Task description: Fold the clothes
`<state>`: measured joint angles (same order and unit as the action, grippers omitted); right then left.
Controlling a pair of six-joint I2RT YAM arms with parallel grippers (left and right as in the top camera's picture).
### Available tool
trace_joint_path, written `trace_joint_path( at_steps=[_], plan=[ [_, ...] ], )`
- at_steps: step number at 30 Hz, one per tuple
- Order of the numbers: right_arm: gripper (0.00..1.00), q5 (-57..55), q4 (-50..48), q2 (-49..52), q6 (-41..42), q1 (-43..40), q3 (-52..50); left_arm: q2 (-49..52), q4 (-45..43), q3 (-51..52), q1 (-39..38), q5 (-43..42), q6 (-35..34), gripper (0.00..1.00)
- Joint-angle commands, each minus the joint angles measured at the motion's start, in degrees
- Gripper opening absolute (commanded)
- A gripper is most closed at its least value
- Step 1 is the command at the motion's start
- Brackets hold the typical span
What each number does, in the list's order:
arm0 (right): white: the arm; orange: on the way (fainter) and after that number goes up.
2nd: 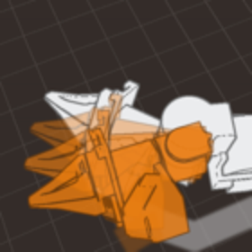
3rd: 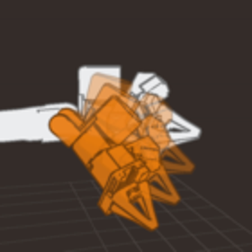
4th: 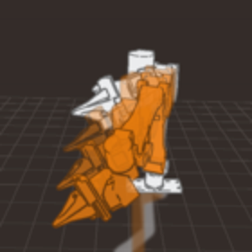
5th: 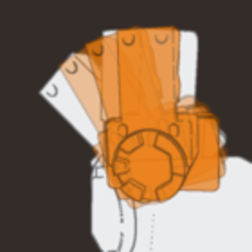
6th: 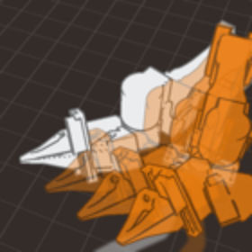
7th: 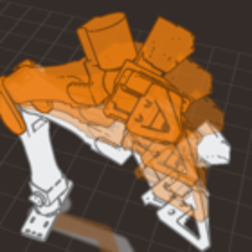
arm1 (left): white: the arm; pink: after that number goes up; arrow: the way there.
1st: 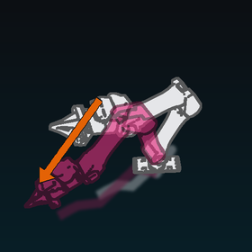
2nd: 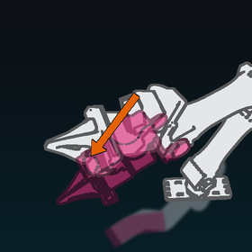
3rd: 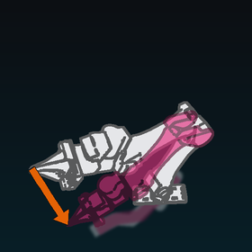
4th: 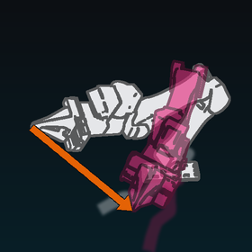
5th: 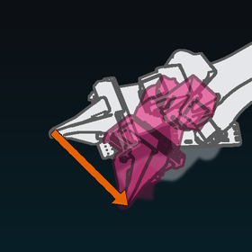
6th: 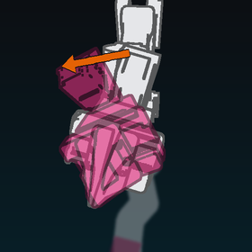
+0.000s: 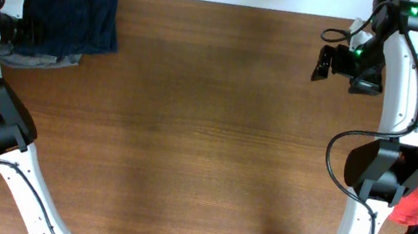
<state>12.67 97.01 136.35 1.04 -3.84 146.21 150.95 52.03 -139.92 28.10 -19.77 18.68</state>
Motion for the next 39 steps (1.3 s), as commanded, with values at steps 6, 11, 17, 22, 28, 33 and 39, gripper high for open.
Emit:
trace_joint_path(
  at_steps=[6, 11, 17, 22, 28, 33, 39],
  plan=[
    [0.99, -0.72, 0.33, -0.66, -0.11, 1.22, 0.96, 0.63, 3.76, -8.66, -0.09, -0.61, -0.04, 0.12],
    [0.99, -0.94, 0.33, -0.66, -0.13, 1.20, 0.96, 0.63, 9.88, -18.86, -0.48, -0.39, -0.02, 0.09],
    [0.99, -0.94, 0.33, -0.66, -0.13, 1.20, 0.96, 0.63, 12.87, -25.57, -0.57, 2.21, -0.02, 0.06],
    [0.99, -0.94, 0.33, -0.66, -0.13, 1.20, 0.96, 0.63, 13.53, -25.57, -0.57, 4.44, -0.02, 0.06],
    [0.99, -0.92, 0.33, -0.66, -0.11, 1.20, 0.96, 0.33, 13.75, -27.30, -0.57, 4.81, -0.02, 0.06],
    [0.99, -0.92, 0.33, -0.66, -0.09, 1.20, 0.96, 0.31, 13.11, -29.70, -0.55, 9.29, -0.02, 0.06],
    [0.98, -0.92, 0.33, -0.66, -0.09, 1.20, 0.96, 0.55, 13.20, -29.66, -0.13, 13.25, -0.02, 0.07]
  ],
)
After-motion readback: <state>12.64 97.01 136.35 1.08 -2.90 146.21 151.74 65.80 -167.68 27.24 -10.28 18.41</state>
